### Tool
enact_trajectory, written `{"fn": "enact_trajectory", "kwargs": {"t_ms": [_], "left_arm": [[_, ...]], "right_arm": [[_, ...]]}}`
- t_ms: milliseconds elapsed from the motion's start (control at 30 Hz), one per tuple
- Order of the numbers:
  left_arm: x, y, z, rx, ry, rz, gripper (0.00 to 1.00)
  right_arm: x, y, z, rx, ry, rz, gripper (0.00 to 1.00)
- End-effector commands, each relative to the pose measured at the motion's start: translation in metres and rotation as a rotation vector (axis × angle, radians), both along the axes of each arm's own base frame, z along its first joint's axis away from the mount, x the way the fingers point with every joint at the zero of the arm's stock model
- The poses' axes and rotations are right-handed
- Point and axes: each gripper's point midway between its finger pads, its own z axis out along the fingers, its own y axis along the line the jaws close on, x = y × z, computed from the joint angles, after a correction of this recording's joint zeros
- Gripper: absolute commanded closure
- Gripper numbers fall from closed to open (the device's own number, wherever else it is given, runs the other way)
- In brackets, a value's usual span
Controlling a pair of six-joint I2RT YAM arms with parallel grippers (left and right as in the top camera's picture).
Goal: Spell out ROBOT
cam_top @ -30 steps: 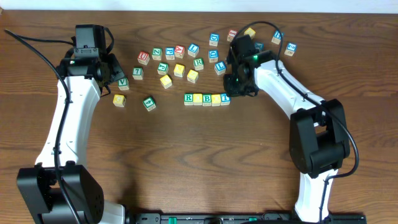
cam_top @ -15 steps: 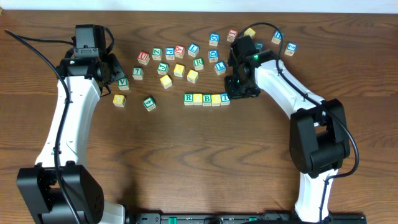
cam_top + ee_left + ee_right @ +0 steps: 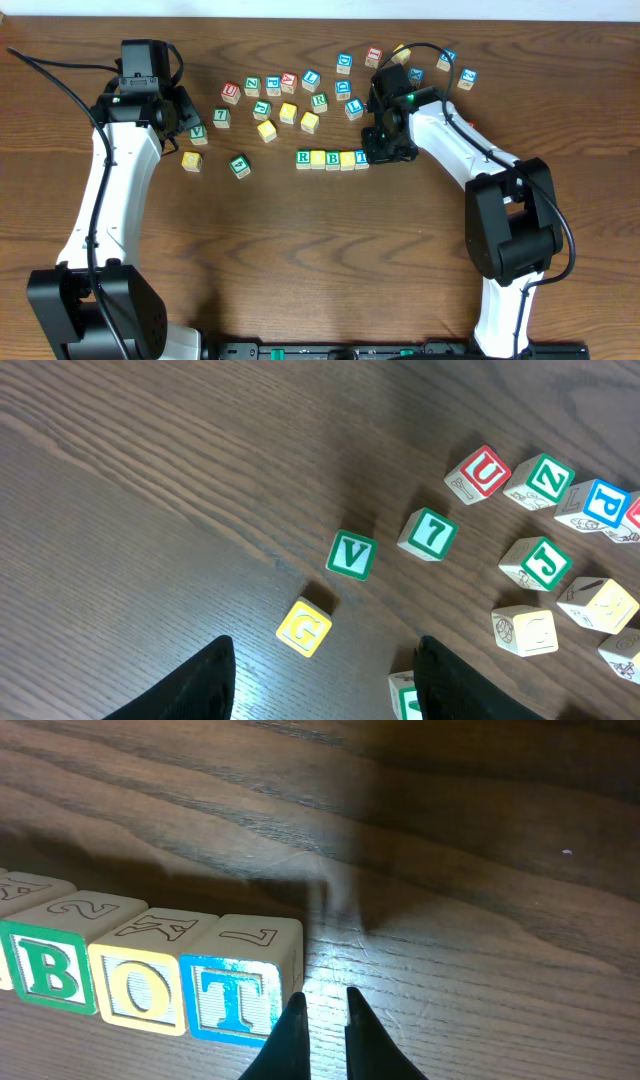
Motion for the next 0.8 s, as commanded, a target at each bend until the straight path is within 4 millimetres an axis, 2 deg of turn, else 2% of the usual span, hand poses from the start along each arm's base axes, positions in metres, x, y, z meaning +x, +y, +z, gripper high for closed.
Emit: {"fn": "enact_trajectory", "kwargs": {"t_ms": [0,767], "left_arm": [[0.001,0.000,0.001,-0.014,-0.005,0.010,0.44],[0.001,0.000,0.001,-0.014,-0.004,0.010,0.44]], "right_arm": [[-0.001,0.003,0.009,0.022,-0.012,0.000,0.92],[-0.012,0.006,0.008,0.034,0.038,-0.014,0.93]]}}
